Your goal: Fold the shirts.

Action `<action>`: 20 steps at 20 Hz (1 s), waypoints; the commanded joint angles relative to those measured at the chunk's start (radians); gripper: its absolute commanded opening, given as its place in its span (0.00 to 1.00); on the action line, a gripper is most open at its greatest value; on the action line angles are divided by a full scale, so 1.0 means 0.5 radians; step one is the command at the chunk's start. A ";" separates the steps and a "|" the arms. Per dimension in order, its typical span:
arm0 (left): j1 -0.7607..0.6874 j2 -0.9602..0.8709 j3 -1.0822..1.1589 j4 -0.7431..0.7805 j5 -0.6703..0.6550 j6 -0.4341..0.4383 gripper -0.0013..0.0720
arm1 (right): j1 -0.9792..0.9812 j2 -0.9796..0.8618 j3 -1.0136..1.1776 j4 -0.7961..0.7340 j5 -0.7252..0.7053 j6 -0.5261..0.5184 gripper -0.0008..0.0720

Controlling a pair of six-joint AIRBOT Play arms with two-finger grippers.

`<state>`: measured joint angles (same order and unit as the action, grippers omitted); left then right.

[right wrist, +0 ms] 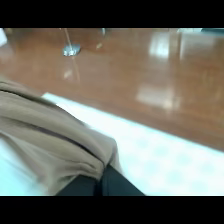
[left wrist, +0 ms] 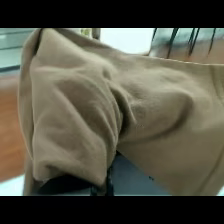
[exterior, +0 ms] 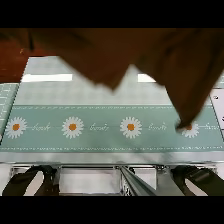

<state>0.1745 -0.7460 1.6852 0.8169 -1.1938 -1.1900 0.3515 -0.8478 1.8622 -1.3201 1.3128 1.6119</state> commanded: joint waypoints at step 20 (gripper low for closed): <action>-0.475 -0.774 -1.488 -0.086 0.649 -0.174 0.25 | -0.260 -0.739 -1.978 0.240 -1.231 0.403 0.04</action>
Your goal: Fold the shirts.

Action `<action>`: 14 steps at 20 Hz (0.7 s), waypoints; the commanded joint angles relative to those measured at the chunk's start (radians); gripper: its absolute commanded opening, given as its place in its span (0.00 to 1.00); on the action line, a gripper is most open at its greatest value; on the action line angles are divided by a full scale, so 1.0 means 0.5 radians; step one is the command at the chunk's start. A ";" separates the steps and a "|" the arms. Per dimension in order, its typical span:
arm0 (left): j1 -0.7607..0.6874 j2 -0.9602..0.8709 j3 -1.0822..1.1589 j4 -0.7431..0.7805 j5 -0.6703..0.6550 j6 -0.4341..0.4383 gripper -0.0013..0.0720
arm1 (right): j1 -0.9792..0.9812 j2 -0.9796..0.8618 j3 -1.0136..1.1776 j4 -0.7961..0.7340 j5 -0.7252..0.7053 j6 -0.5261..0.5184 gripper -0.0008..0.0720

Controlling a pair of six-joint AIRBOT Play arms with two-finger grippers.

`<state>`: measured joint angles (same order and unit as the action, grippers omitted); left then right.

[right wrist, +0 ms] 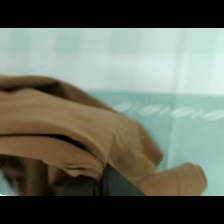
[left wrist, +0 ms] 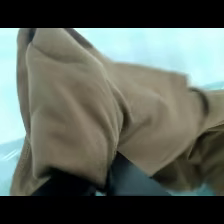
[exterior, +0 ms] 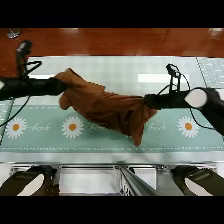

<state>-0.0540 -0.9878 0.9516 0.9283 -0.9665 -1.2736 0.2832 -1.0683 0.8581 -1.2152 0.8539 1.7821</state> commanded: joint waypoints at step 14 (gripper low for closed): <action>0.001 -0.564 -0.536 -0.578 -0.206 -0.117 0.97 | -0.987 0.450 -0.517 0.160 0.362 -0.284 0.85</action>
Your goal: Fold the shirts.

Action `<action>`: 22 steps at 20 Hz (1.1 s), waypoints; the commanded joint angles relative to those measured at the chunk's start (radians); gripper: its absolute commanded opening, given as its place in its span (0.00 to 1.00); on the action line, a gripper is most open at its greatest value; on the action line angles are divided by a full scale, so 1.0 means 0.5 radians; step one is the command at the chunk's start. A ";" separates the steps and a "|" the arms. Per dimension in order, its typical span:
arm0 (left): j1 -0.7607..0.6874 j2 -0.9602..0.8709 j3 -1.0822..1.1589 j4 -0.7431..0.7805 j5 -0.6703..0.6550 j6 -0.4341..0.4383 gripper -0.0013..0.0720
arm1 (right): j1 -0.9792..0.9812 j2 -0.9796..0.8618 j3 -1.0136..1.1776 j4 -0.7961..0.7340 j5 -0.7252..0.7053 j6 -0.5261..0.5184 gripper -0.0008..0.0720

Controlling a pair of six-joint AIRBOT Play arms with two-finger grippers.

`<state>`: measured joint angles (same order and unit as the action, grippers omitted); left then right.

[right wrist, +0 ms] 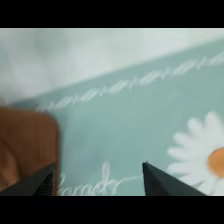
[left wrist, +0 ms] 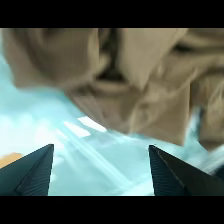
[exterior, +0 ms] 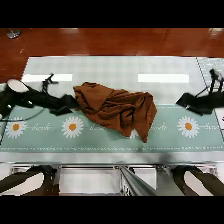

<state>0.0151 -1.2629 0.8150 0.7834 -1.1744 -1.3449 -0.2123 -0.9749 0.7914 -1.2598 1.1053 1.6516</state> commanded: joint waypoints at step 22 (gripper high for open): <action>-0.517 -0.339 0.215 -0.835 0.436 0.328 0.05 | 0.930 0.059 -0.615 0.516 -0.400 0.127 0.85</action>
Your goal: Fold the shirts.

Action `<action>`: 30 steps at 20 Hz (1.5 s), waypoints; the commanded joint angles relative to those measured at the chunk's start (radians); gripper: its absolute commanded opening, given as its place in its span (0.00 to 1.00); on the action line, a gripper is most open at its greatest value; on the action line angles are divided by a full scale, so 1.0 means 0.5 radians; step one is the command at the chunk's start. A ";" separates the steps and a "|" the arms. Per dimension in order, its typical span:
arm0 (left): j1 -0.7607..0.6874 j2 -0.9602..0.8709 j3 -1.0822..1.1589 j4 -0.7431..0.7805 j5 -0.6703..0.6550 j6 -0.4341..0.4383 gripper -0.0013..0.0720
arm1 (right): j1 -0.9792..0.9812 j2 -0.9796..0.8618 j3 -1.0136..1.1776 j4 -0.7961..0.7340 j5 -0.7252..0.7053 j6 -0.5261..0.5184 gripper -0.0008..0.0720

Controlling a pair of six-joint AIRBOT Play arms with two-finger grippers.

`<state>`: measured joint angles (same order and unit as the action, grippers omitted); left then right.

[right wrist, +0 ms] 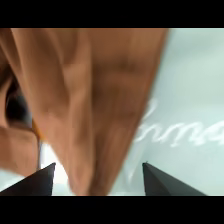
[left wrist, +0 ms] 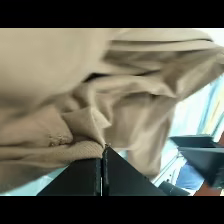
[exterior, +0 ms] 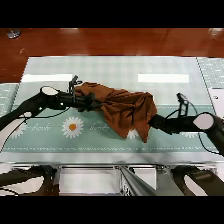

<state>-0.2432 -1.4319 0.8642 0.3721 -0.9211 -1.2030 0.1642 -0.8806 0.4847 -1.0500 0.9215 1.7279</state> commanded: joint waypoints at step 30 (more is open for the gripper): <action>0.444 1.682 1.869 2.155 -0.562 -0.443 0.04 | -0.272 0.639 2.779 -0.953 1.495 -0.198 0.04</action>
<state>0.1612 -0.6495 1.7935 1.0878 -1.1473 -1.3079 0.0284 -0.5922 1.8706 -1.4475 1.5486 1.6093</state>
